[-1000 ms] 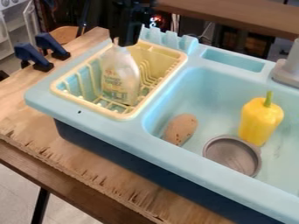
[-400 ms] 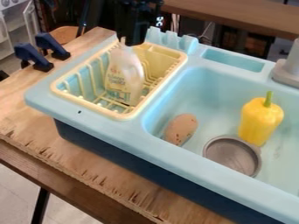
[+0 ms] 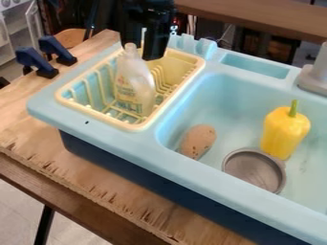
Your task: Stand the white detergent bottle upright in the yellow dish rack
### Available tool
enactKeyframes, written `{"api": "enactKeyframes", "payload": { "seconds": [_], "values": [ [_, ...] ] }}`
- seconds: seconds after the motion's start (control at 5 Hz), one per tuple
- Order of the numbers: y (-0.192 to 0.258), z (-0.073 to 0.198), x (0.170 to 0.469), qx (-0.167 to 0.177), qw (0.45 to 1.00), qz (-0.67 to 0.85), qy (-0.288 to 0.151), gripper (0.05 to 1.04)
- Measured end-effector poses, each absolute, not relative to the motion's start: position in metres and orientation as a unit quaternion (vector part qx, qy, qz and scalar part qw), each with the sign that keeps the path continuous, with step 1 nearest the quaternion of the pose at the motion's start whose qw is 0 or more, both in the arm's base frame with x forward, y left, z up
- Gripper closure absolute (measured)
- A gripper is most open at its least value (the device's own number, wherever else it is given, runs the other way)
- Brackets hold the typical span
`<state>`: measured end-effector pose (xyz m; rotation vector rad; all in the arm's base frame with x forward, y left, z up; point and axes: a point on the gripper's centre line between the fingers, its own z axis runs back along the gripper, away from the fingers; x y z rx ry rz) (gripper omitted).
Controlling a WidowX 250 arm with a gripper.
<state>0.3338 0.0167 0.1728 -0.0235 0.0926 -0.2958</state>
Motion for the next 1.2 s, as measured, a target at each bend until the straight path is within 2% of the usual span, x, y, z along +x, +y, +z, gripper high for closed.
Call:
{"api": "enactKeyframes", "payload": {
  "seconds": [0.2, 0.4, 0.6, 0.8, 1.2],
  "values": [
    [0.018, 0.183, 0.33, -0.014, 0.989, -0.144, 0.028, 0.068],
    [0.017, 0.186, 0.328, -0.021, 0.989, -0.144, 0.029, 0.072],
    [0.006, 0.209, 0.321, -0.006, 0.988, -0.154, 0.001, 0.072],
    [-0.008, 0.23, 0.31, -0.011, 0.989, -0.142, -0.037, 0.073],
    [-0.017, 0.244, 0.301, -0.01, 0.991, -0.119, -0.056, 0.072]
  ]
}}
